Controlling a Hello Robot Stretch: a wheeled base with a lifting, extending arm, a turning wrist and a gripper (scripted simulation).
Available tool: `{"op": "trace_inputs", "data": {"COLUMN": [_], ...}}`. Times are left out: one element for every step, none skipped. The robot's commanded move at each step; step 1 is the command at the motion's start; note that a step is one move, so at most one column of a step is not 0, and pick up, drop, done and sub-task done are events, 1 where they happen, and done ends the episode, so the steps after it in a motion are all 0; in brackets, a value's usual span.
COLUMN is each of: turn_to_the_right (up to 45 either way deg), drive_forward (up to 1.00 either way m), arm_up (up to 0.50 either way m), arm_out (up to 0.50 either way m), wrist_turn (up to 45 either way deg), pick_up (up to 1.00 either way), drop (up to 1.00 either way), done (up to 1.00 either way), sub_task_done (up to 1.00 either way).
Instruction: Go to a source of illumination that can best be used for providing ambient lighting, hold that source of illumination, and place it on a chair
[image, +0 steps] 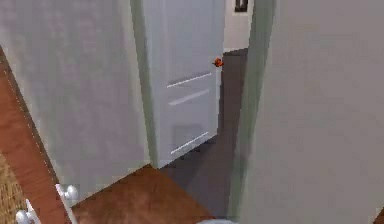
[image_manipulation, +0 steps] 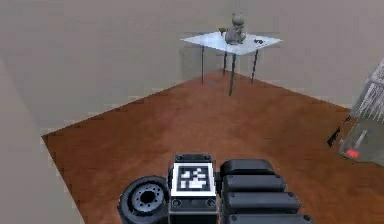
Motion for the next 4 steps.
{"op": "trace_inputs", "data": {"turn_to_the_right": [0.0, 24.0, 0.0, 3.0], "drive_forward": [0.9, 0.0, 1.0, 0.0], "arm_up": [0.0, 0.0, 0.0, 0.0], "arm_out": [0.0, 0.0, 0.0, 0.0], "wrist_turn": [0.0, 0.0, 0.0, 0.0], "pick_up": [0.0, 0.0, 0.0, 0.0], "drop": [0.0, 0.0, 0.0, 0.0], "done": [0.0, 0.0, 0.0, 0.0], "sub_task_done": [0.0, 0.0, 0.0, 0.0]}}
